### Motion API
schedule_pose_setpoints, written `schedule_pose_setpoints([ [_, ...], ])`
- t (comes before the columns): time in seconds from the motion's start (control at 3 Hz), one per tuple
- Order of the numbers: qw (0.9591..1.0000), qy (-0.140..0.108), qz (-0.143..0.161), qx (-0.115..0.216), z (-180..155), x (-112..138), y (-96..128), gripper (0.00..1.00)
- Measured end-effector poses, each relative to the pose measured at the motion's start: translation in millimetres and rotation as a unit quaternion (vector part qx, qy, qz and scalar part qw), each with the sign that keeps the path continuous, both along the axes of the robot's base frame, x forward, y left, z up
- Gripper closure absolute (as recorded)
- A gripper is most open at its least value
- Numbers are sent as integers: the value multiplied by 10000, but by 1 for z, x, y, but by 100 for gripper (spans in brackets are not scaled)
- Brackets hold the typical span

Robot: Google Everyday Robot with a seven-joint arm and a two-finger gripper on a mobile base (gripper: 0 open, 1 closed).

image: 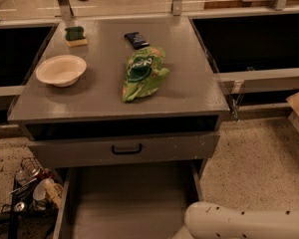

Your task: Open middle drawer

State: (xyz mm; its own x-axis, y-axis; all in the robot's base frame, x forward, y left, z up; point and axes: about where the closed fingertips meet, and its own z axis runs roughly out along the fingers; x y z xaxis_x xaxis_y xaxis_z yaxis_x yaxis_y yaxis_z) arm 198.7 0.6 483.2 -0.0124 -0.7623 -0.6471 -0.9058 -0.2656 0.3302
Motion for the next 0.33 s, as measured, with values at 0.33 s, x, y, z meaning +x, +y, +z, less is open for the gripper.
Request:
schedule_pose_setpoints([
  [0.33, 10000, 0, 0, 0, 0, 0, 0, 0],
])
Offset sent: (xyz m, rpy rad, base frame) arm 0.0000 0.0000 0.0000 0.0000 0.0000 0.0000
